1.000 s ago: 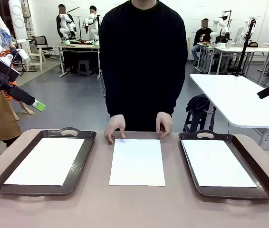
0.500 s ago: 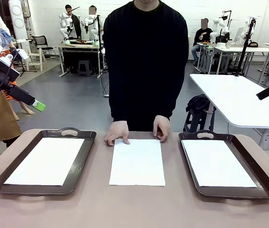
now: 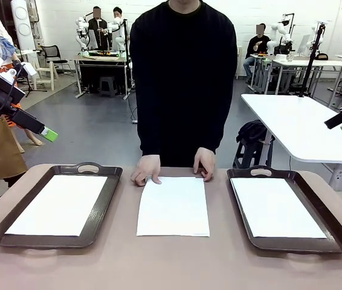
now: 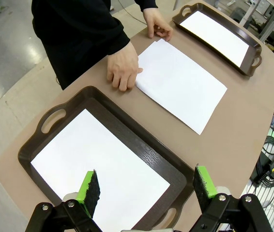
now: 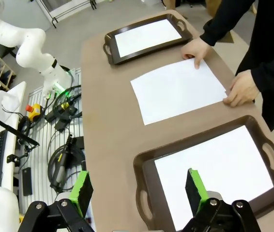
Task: Sort the A4 documents.
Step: Receive the A4 Paper.
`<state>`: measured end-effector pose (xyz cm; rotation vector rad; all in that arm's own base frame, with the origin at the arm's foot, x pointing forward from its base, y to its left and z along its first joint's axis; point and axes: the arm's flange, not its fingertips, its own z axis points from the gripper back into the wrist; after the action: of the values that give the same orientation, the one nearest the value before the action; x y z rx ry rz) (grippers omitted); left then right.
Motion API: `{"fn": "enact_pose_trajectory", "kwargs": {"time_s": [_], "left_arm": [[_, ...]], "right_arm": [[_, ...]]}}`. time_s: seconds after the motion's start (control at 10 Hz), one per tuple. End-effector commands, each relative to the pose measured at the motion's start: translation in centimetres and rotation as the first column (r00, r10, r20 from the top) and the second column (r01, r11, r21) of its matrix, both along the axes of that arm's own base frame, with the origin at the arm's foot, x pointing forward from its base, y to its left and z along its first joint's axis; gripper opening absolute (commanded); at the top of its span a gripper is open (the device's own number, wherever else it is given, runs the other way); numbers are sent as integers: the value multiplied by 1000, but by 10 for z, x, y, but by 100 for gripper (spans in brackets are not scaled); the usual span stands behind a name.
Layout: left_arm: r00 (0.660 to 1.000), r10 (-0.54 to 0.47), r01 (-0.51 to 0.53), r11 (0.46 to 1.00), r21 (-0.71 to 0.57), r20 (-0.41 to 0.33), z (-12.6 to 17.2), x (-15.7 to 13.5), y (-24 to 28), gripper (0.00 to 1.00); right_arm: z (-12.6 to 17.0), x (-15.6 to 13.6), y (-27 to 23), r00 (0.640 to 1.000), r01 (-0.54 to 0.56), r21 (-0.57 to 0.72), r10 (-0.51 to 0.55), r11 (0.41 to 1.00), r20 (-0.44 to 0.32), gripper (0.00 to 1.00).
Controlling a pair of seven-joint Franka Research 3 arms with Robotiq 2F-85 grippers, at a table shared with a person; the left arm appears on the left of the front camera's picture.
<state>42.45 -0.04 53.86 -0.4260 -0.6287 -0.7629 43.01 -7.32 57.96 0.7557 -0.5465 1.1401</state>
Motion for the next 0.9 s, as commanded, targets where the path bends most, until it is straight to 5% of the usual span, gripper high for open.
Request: {"fn": "enact_pose_trajectory", "kwargs": {"time_s": [0.0, 0.8], "left_arm": [[1000, -11, 11, 1000, -11, 12, -1, 0, 0, 100], [1000, -11, 11, 1000, -11, 12, -1, 0, 0, 100]], "right_arm": [[1, 0, -1, 1000, 1, 2, -1, 1000, 2, 100], [1, 0, -1, 1000, 1, 2, -1, 1000, 2, 100]]}}
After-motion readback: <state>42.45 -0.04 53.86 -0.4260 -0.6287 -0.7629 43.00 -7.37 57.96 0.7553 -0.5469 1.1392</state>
